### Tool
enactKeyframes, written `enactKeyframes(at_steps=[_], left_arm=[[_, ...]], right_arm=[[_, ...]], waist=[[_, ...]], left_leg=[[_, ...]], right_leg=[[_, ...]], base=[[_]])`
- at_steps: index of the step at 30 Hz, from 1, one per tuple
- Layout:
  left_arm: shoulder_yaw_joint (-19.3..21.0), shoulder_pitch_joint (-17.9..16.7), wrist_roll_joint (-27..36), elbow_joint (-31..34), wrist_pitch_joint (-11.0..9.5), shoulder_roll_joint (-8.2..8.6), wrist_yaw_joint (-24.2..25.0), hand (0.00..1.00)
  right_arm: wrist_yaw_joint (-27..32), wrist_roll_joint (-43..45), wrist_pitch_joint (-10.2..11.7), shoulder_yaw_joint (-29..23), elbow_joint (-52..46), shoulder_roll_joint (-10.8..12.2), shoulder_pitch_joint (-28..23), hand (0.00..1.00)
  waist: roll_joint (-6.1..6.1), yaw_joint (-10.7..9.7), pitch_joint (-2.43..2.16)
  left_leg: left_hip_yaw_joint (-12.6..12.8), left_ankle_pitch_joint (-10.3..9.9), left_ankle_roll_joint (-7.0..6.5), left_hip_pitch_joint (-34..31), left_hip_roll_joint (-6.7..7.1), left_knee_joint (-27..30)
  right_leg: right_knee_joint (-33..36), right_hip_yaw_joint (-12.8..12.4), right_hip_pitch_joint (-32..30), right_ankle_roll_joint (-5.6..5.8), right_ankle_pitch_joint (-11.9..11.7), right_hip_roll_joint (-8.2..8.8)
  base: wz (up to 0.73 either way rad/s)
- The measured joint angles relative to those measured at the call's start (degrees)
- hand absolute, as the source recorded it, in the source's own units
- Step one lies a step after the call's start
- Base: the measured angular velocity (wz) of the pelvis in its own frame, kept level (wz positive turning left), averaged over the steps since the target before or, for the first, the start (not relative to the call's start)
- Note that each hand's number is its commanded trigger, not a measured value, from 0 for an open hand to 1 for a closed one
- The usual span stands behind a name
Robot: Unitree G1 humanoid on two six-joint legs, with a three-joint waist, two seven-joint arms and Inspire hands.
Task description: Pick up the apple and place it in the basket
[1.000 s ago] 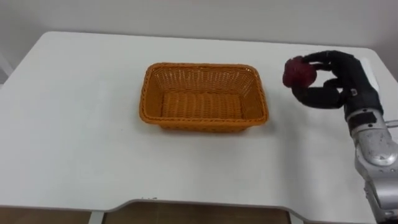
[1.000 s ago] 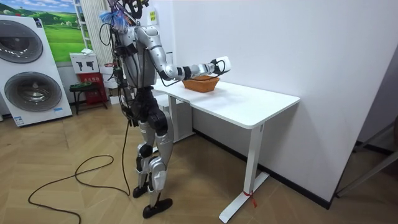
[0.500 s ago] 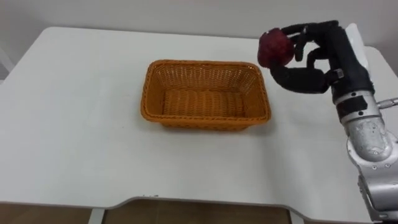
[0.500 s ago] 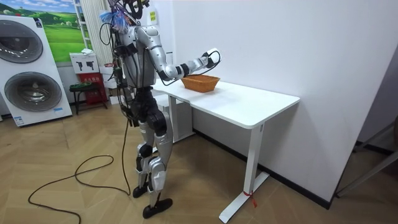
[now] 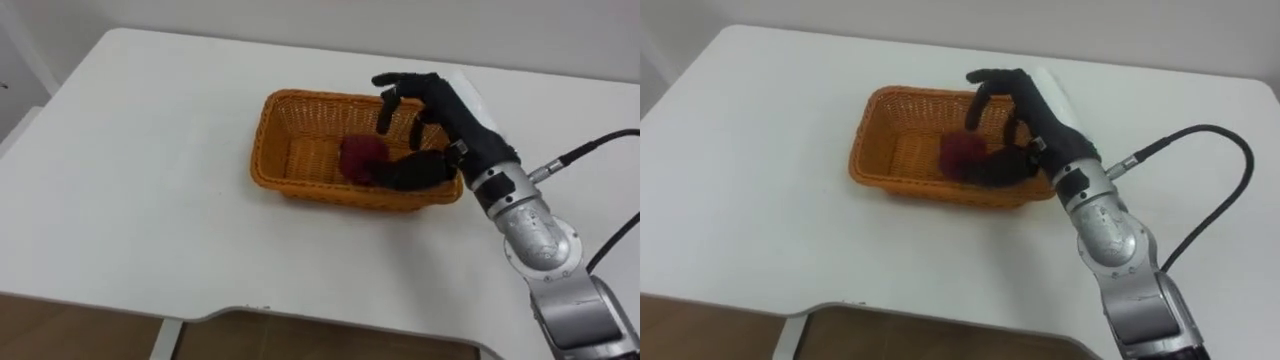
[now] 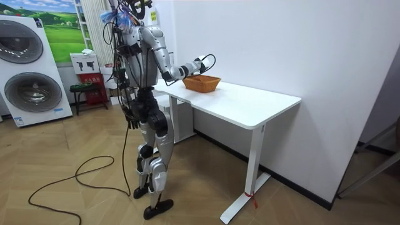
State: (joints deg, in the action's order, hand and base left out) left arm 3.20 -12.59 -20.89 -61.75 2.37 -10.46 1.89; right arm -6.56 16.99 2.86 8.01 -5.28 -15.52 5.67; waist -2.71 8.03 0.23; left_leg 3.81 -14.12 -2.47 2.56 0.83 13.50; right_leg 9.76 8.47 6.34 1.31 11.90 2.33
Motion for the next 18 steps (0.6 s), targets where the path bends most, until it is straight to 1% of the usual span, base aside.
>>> enactKeyframes(at_steps=[4,7,14,18], left_arm=[[0.0,0.24,0.0,-0.02,0.04,0.03,0.07,0.0],[0.0,0.34,-0.01,-0.05,0.04,0.06,0.27,0.0],[0.0,0.48,-0.05,-0.06,0.11,0.2,0.46,0.0],[-0.16,0.28,0.05,0.05,0.1,0.2,0.34,0.0]], right_arm=[[-0.83,0.08,-0.06,0.61,0.0,0.06,0.0,0.0],[-1.26,0.09,-0.52,0.9,0.0,0.11,0.0,0.0],[-1.12,-0.02,-0.52,0.86,-0.02,0.14,-0.02,0.0],[-0.67,-1.83,-0.52,0.76,-0.01,-0.01,-0.06,0.0]], waist=[[-0.1,0.11,0.07],[-0.3,0.12,0.17],[-0.55,-0.01,0.07],[-0.46,-0.57,0.12]], left_leg=[[-0.16,0.0,0.0,-0.05,-0.01,-0.09],[-0.25,0.0,0.0,-0.1,-0.02,-0.1],[-0.86,0.0,0.01,0.02,0.02,-0.11],[-0.95,0.0,0.01,0.44,0.03,-0.12]], right_leg=[[-0.03,-0.35,-0.01,0.0,0.0,-0.09],[-0.03,-0.37,-0.04,0.0,0.0,-0.1],[-0.06,-0.4,0.24,0.0,0.0,-0.14],[-0.09,-0.41,0.69,0.0,0.0,-0.12]], base=[[0.0],[0.0],[0.03],[0.03]])
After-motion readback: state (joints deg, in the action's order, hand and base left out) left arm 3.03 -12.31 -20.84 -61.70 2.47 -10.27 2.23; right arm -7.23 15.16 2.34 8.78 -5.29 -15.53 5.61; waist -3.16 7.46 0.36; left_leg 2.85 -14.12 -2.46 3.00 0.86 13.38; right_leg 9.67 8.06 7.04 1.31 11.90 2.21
